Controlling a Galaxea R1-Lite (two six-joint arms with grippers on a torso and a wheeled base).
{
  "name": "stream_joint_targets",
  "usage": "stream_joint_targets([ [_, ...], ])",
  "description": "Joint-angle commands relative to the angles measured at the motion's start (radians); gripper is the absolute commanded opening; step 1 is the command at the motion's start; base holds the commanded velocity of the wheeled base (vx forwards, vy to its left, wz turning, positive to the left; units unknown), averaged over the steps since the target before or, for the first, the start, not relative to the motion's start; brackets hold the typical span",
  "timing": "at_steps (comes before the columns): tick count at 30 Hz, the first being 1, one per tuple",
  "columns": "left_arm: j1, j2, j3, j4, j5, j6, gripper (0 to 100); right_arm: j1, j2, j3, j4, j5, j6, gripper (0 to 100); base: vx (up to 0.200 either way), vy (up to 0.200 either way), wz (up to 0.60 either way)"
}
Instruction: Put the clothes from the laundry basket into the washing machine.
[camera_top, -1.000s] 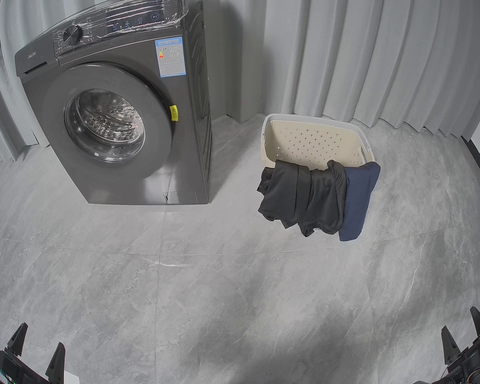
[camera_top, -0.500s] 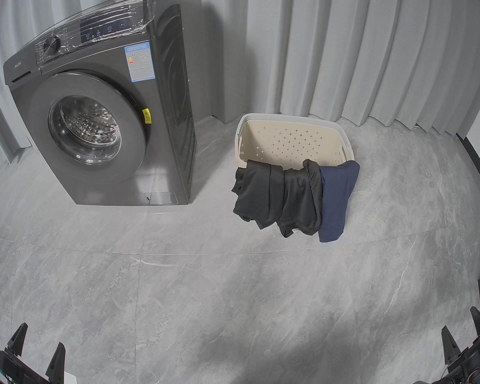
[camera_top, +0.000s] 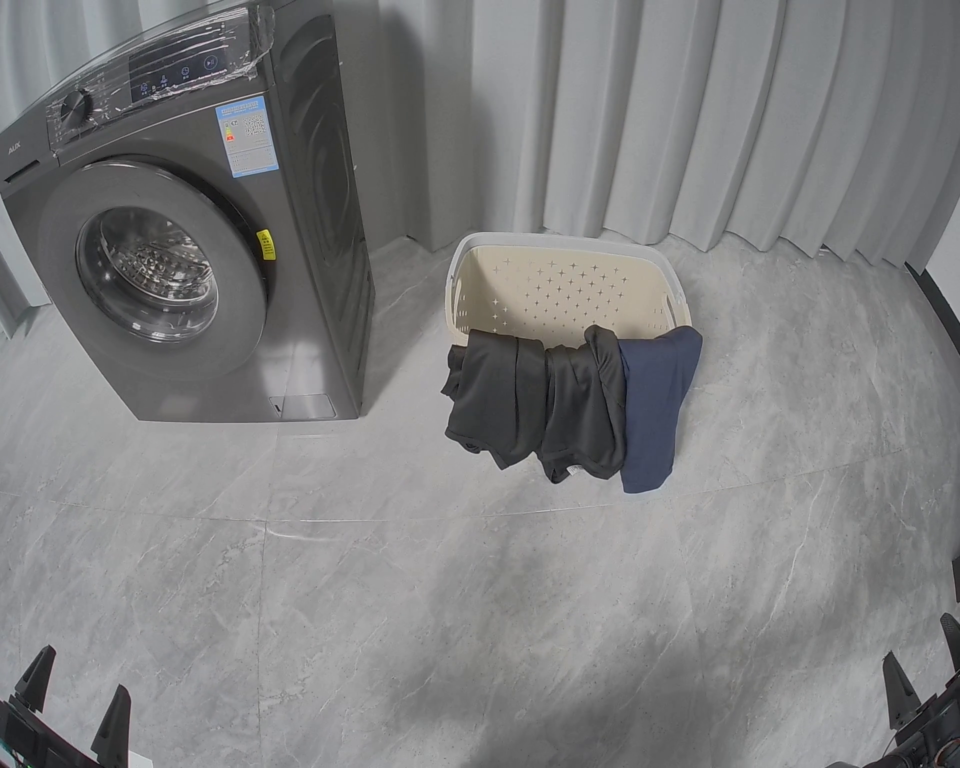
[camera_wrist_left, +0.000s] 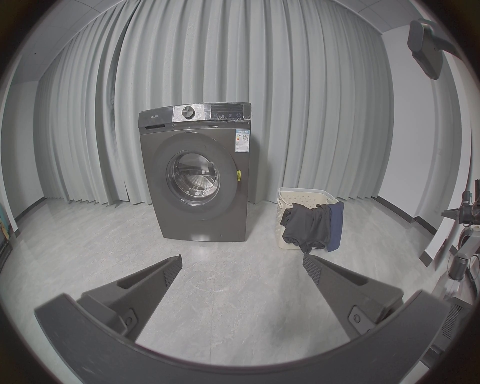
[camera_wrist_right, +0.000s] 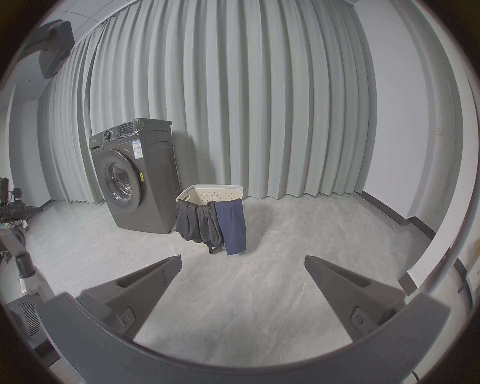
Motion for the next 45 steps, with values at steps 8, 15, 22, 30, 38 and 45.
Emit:
stream_joint_targets([
  [8, 0.000, -0.015, 0.016, 0.000, 0.000, -0.003, 100, 0.000, -0.016, 0.016, 0.000, 0.000, 0.000, 100, 0.200, 0.000, 0.00],
  [15, 0.000, -0.015, 0.016, 0.000, 0.000, -0.003, 100, 0.000, -0.016, 0.016, 0.000, 0.000, 0.000, 100, 0.200, 0.000, 0.00],
  [22, 0.000, -0.015, 0.016, 0.000, 0.000, -0.003, 100, 0.000, -0.016, 0.016, 0.000, 0.000, 0.000, 100, 0.086, 0.000, 0.00],
  [30, 0.000, -0.015, 0.016, 0.000, 0.000, -0.001, 100, 0.000, -0.016, 0.016, 0.000, 0.000, 0.000, 100, 0.000, 0.000, 0.00],
  [38, 0.000, -0.015, 0.016, 0.000, 0.000, -0.001, 100, 0.000, -0.016, 0.016, 0.000, 0.000, 0.000, 100, 0.000, -0.200, 0.00],
  [45, 0.000, -0.015, 0.016, 0.000, 0.000, -0.001, 100, 0.000, -0.016, 0.016, 0.000, 0.000, 0.000, 100, 0.000, -0.114, 0.00],
])
